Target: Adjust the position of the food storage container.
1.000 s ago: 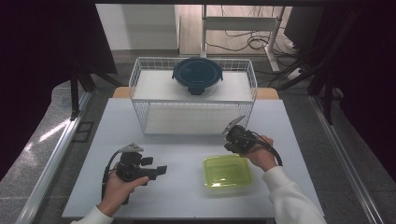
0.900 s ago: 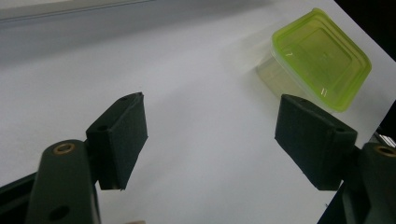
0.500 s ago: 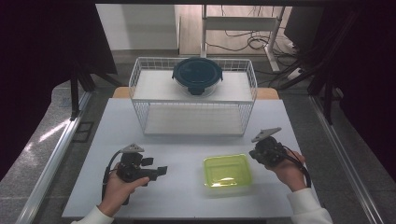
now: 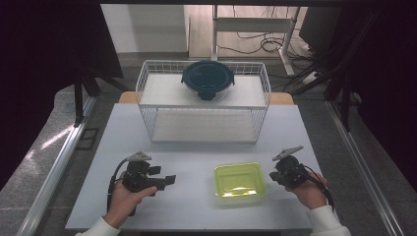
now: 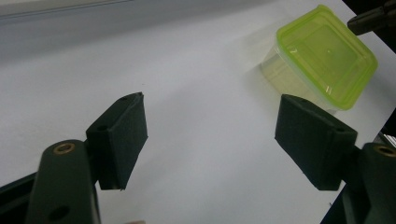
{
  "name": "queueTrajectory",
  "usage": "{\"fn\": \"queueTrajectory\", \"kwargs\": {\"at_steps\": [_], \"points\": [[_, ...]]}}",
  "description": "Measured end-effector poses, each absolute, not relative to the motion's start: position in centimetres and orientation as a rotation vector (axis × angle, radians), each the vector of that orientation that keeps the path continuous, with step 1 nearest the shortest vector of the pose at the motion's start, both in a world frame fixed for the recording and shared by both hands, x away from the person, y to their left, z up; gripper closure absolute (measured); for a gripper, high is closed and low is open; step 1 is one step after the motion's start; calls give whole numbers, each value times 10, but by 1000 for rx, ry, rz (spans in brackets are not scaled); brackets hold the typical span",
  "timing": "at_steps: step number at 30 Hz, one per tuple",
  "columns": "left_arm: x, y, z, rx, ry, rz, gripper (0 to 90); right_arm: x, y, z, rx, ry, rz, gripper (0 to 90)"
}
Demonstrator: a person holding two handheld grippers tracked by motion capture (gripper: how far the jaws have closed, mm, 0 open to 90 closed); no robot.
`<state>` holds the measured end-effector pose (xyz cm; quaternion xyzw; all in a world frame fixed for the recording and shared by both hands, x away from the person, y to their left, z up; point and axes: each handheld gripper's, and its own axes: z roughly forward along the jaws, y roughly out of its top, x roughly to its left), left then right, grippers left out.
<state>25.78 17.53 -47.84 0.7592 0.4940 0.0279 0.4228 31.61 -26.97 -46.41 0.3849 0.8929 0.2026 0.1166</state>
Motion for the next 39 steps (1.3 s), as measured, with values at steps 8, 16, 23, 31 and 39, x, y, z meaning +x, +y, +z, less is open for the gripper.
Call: {"fn": "queueTrajectory", "kwargs": {"at_steps": [8,16,23,31,39], "points": [[258,177,-480,1901,1245,74,245,308,-259,-465,1083,2651,565,889],[258,180,-479,1893,1253,80,245,302,-243,-467,1038,2676,549,889],[258,182,-479,1892,1254,81,246,294,-215,-469,944,2709,552,889],[259,183,-480,1892,1257,83,246,294,-181,-472,862,2724,579,889],[260,182,-481,1893,1260,76,246,296,-164,-476,832,2715,611,889]]}}
